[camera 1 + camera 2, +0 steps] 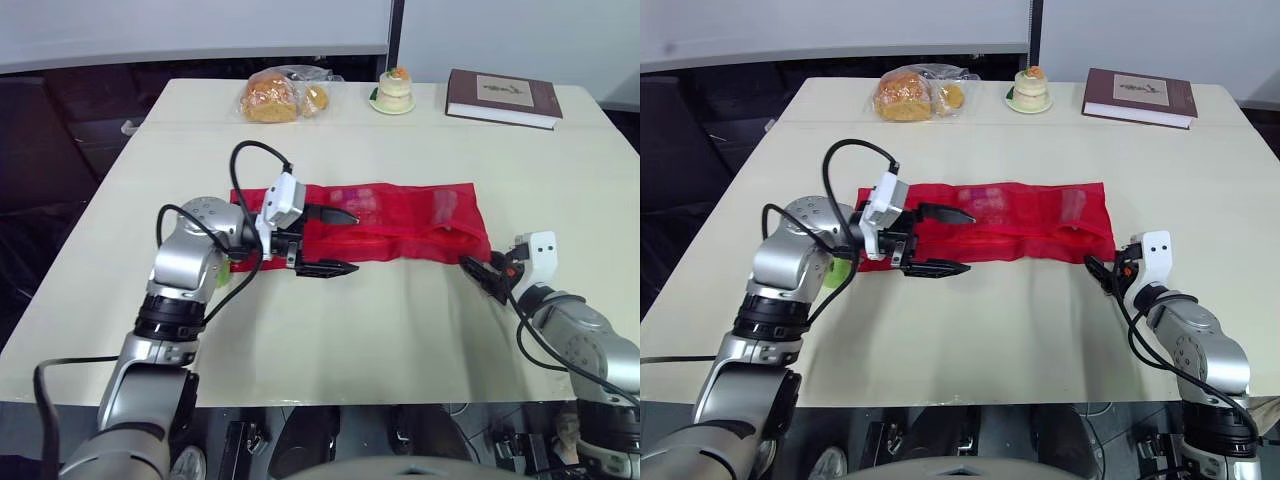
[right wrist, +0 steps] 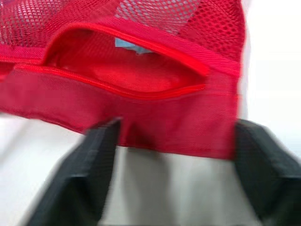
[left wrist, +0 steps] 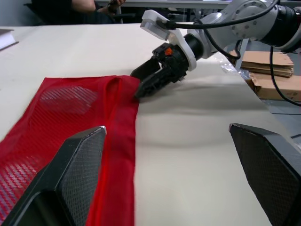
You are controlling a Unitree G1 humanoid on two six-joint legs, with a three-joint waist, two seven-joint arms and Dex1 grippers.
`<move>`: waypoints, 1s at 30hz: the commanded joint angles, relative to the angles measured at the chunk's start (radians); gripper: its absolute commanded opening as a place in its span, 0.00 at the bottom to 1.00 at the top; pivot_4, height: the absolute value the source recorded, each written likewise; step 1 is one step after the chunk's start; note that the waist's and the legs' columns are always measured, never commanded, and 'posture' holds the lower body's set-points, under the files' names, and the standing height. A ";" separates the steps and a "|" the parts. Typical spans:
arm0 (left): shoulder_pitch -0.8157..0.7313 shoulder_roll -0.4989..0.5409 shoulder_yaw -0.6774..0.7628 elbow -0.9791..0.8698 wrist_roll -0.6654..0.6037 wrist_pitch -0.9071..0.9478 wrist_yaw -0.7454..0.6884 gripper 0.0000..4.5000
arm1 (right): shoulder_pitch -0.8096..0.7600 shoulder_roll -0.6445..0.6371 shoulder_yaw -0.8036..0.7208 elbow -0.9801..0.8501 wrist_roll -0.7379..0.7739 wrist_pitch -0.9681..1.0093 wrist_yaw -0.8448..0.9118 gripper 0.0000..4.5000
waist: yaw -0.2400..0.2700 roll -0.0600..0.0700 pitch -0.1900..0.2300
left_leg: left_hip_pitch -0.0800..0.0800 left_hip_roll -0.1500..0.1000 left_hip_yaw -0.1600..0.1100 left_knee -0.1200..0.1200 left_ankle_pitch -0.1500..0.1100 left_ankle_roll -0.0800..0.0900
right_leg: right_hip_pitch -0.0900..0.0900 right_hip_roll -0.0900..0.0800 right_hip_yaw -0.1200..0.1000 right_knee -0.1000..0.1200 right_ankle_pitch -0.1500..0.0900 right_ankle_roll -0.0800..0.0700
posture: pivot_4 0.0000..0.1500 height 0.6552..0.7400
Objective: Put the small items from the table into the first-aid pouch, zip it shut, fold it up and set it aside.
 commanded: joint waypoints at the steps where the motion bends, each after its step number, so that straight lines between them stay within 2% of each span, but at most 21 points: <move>1: 0.040 0.049 0.055 -0.108 -0.065 0.052 0.041 1.00 | 0.006 -0.022 -0.026 -0.048 0.019 -0.032 0.015 0.34 | -0.001 0.000 0.000 | 0.000 0.000 0.000 0.000 0.000 0.000 | 0.000 0.000 0.000 0.000 0.000 0.000 | 1.00 0.87; 2: 0.066 0.062 0.063 -0.131 -0.072 0.060 0.053 1.00 | 0.006 -0.026 -0.046 -0.055 0.026 -0.028 0.004 0.29 | -0.002 0.000 0.000 | 0.000 0.000 0.000 0.000 0.000 0.000 | 0.000 0.000 0.000 0.000 0.000 0.000 | 1.00 0.87; 3: 0.096 0.076 0.074 -0.156 -0.079 0.067 0.065 1.00 | 0.018 -0.043 -0.073 -0.066 0.031 -0.024 0.005 0.16 | -0.002 0.001 0.000 | 0.000 0.000 0.000 0.000 0.000 0.000 | 0.000 0.000 0.000 0.000 0.000 0.000 | 1.00 0.87; 5: 0.132 0.092 0.089 -0.193 -0.097 0.081 0.088 1.00 | 0.049 -0.080 -0.111 -0.076 0.035 -0.020 0.016 0.02 | 0.001 0.001 0.000 | 0.000 0.000 0.001 0.000 0.000 0.000 | 0.000 0.000 0.001 0.000 0.000 0.000 | 1.00 0.87; 9: 0.175 0.114 0.101 -0.241 -0.125 0.092 0.122 1.00 | 0.137 -0.182 -0.192 -0.044 0.021 -0.041 0.055 0.02 | 0.026 0.001 0.000 | 0.000 -0.001 0.000 0.000 0.000 0.000 | 0.000 -0.001 -0.001 -0.001 0.000 0.000 | 1.00 0.87; 17: 0.216 0.145 0.106 -0.279 -0.155 0.093 0.159 1.00 | 0.290 -0.398 -0.287 0.133 -0.120 -0.171 0.112 0.02 | 0.025 0.001 0.000 | 0.000 -0.002 0.001 0.000 0.000 0.000 | 0.001 -0.001 0.001 -0.002 0.000 0.000 | 1.00 0.87; 21: 0.227 0.153 0.103 -0.286 -0.166 0.093 0.169 1.00 | 0.320 -0.433 -0.314 0.166 -0.183 -0.217 0.079 0.02 | 0.024 0.001 0.000 | 0.001 -0.001 0.002 0.000 0.000 0.000 | 0.001 0.000 0.001 -0.002 0.000 0.000 | 1.00 0.87; 22: 0.229 0.153 0.103 -0.287 -0.170 0.097 0.172 1.00 | 0.326 -0.436 -0.320 0.171 -0.200 -0.229 0.067 0.11 | 0.024 0.001 0.000 | 0.001 -0.001 0.002 0.000 0.000 0.000 | 0.001 0.000 0.001 -0.002 0.000 0.000 | 1.00 0.87; 24: 0.229 0.154 0.100 -0.279 -0.168 0.100 0.179 1.00 | 0.356 -0.439 -0.334 0.168 -0.215 -0.246 0.077 0.20 | 0.025 0.001 0.000 | 0.001 -0.001 0.002 0.000 0.000 0.000 | 0.001 0.000 0.001 -0.002 0.000 0.000 | 1.00 0.87; 30: 0.206 0.165 0.096 -0.219 -0.164 0.180 0.237 1.00 | 0.422 -0.436 -0.406 0.046 -0.110 -0.323 0.253 0.87 | 0.021 0.002 0.000 | 0.001 0.000 0.003 0.000 0.000 0.000 | 0.001 0.000 0.002 -0.002 0.000 0.000 | 1.00 0.87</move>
